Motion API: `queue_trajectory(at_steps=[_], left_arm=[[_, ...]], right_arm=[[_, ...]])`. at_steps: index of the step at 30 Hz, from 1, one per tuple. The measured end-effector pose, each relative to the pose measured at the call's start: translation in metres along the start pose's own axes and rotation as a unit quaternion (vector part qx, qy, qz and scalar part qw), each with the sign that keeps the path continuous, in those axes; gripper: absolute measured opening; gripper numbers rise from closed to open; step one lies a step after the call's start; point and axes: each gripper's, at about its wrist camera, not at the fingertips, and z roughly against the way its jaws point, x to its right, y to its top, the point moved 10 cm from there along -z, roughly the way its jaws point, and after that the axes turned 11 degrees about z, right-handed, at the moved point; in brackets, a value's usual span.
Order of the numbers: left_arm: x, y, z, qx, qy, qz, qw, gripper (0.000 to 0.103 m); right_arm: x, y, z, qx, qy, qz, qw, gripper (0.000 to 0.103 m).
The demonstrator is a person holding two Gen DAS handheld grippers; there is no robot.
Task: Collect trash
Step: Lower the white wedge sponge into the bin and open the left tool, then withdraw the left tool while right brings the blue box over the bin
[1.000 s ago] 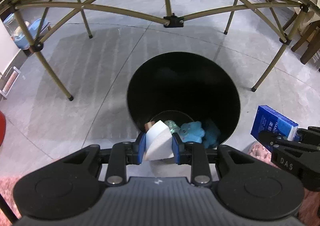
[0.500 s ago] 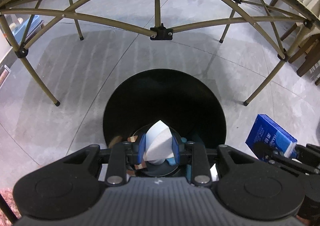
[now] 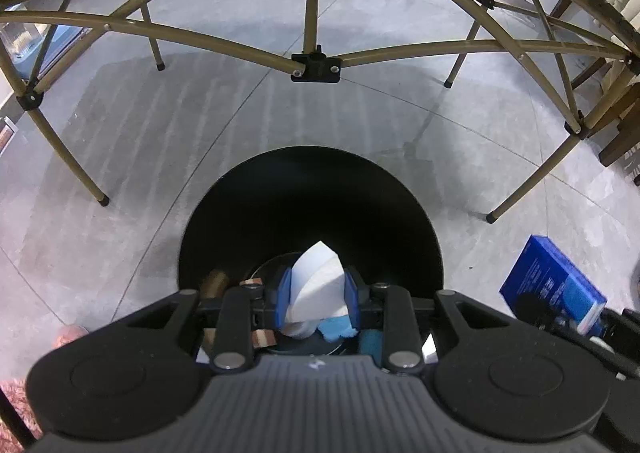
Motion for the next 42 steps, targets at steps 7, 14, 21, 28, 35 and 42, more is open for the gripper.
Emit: queue_trajectory(at_steps=[7,14,21,28,35,42], left_arm=[[-0.002,-0.002,-0.008,-0.008,0.012,0.001,0.9999,0.029],[-0.003,-0.003,-0.012,-0.009,0.018,0.0,0.9998,0.029],[-0.004,-0.003,-0.015,-0.012,0.03,0.002,0.9995,0.038],[-0.005,-0.001,-0.015,-0.006,0.049,0.011,0.9987,0.098],[-0.008,-0.004,-0.019,-0.018,0.058,0.012,0.9981,0.099],[-0.01,-0.006,-0.021,-0.029,0.063,0.014,0.9975,0.1]], right_arm=[[-0.001,-0.003,-0.002,-0.005,-0.001,0.005,1.0,0.022],[-0.002,-0.003,-0.003,-0.007,-0.002,0.009,1.0,0.022],[-0.002,-0.004,-0.003,-0.008,-0.003,0.01,1.0,0.022],[-0.002,-0.005,-0.004,-0.01,-0.006,0.012,1.0,0.022],[-0.003,-0.007,-0.004,-0.011,-0.007,0.015,1.0,0.022],[-0.003,-0.007,-0.004,-0.011,-0.007,0.015,1.0,0.022]])
